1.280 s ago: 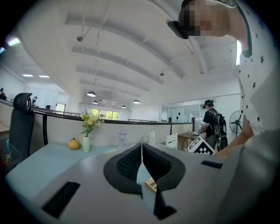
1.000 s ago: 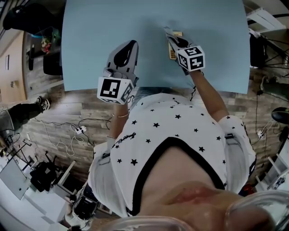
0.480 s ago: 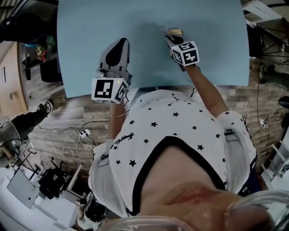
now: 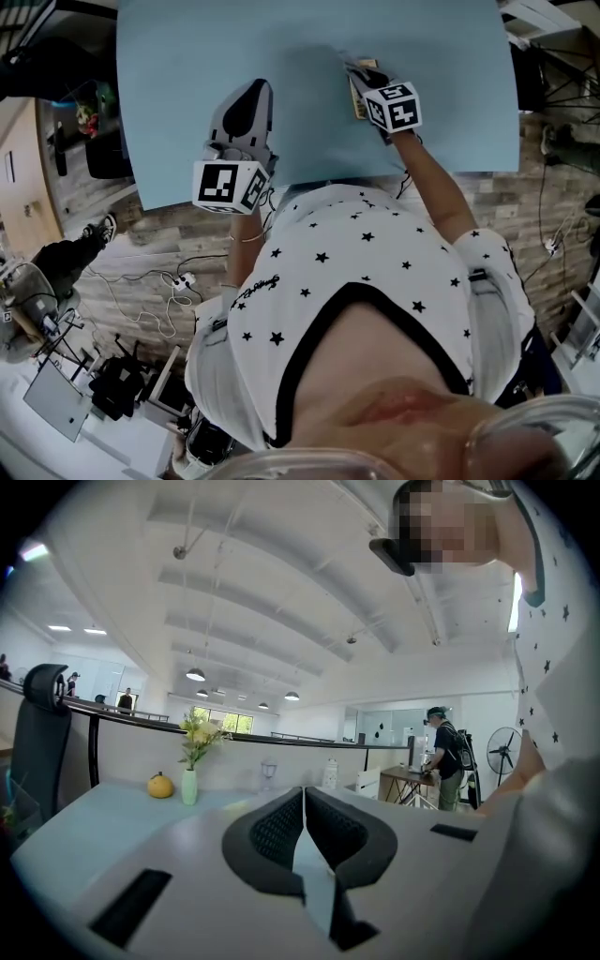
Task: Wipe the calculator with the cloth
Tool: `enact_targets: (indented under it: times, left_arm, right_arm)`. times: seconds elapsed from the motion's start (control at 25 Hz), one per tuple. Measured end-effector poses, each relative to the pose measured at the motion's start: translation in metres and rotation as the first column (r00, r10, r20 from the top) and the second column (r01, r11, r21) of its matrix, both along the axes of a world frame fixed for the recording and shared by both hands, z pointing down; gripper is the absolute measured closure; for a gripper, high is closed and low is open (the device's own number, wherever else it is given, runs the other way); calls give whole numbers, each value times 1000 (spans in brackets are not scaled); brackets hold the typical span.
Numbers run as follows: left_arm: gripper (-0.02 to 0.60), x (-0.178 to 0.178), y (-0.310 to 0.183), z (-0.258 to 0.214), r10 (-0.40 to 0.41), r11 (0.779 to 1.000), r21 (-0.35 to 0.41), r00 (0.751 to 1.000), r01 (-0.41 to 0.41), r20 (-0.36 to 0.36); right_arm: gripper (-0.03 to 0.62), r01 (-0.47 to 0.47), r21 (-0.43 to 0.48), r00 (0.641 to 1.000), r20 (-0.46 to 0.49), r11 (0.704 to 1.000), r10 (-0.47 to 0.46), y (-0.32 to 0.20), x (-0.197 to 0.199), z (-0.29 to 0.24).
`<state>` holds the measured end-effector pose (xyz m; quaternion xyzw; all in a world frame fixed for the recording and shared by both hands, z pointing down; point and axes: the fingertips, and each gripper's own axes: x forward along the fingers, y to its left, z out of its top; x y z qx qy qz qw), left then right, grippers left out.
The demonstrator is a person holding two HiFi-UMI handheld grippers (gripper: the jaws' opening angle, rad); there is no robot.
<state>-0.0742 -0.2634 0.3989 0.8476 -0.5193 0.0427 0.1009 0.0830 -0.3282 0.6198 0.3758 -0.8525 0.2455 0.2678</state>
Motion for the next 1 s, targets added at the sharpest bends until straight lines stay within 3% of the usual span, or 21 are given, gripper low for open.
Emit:
enact_targets:
  times: [0.6,1.0]
  left_arm:
    - [549,18,-2,-7,60,998,9,998,-60,18]
    - [549,20,-3,-9,67,998,12,998,-67,21]
  right_arm:
    - [549,-171,-17,985,-1,985,171,-8,62,2]
    - [549,-187,-18,982,5,982,187,-6,66,-1]
